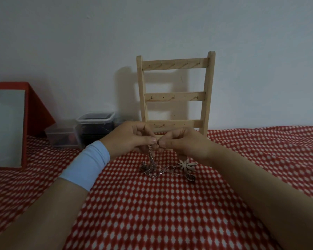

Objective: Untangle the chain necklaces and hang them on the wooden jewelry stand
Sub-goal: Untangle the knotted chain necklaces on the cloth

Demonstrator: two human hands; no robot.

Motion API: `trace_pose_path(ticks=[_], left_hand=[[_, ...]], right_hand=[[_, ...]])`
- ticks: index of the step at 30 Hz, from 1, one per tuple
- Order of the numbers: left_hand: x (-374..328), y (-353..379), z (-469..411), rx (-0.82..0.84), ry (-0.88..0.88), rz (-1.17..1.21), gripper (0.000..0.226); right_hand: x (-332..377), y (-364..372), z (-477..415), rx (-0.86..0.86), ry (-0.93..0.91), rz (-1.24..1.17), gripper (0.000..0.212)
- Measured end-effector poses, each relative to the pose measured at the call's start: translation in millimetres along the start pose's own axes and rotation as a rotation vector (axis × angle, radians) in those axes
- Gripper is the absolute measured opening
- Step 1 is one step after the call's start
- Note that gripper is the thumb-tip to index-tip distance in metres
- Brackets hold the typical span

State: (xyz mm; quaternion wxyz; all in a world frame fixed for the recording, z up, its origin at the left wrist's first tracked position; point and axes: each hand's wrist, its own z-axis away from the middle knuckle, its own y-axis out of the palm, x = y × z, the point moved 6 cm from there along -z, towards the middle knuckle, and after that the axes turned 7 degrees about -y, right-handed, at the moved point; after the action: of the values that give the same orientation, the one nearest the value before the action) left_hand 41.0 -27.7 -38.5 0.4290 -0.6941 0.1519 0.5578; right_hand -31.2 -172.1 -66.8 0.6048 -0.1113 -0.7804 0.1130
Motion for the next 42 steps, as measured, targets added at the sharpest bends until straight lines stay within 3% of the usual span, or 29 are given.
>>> trace_pose_path(ticks=[5,10,14,16,19,22,24,27,30,34,37,39,42], left_hand=[[3.8,-2.6,-2.6,-0.013,-0.034,-0.118,0.007],[0.3,6.9,-1.8,0.023,-0.016,0.394,0.023],[-1.5,10.3,-4.7,0.079,0.011,0.611,0.009],[-2.5,9.9,-4.7,0.095,0.010,0.522,0.007],[-2.9,4.5,-0.9,0.050,-0.025,0.121,0.010],[-3.3,7.3,3.5,0.174,-0.059,0.007,0.024],[-8.5,6.7,4.1,0.113,-0.010,0.116,0.025],[-16.3,-9.4,2.5,-0.143,0.141,0.529,0.036],[-18.4,-21.2,3.8,-0.140,0.179,0.856,0.034],[-28.2,-16.2,12.9,0.021,0.077,0.527,0.026],[-36.0,-14.2,15.2,-0.047,0.131,0.320,0.028],[-43.4,-15.8,17.0,-0.142,0.222,0.332,0.029],[-52.3,-16.7,18.2,-0.129,0.343,0.471,0.030]], right_hand=[[1.9,2.5,0.7,0.040,0.044,-0.059,0.032],[-15.6,-0.3,-4.3,0.017,0.151,-0.021,0.024],[-24.1,-2.1,-5.7,-0.023,0.239,0.009,0.032],[-23.4,-2.2,-4.7,-0.022,0.242,-0.022,0.033],[-22.2,0.1,-1.8,0.050,0.244,-0.029,0.039],[-20.0,2.4,-0.1,0.089,0.252,0.043,0.039],[-20.3,2.5,-0.7,0.048,0.251,-0.007,0.031],[-24.0,-5.5,-0.1,-0.004,0.249,0.082,0.018],[-27.1,-5.8,1.4,0.026,0.265,0.040,0.004],[-22.9,-5.5,1.8,0.017,0.254,0.099,0.020],[-21.5,-2.0,1.8,0.068,0.233,0.303,0.027],[-21.3,1.4,0.9,0.089,0.220,0.380,0.041],[-18.1,8.2,-1.7,0.153,0.149,0.453,0.059]])
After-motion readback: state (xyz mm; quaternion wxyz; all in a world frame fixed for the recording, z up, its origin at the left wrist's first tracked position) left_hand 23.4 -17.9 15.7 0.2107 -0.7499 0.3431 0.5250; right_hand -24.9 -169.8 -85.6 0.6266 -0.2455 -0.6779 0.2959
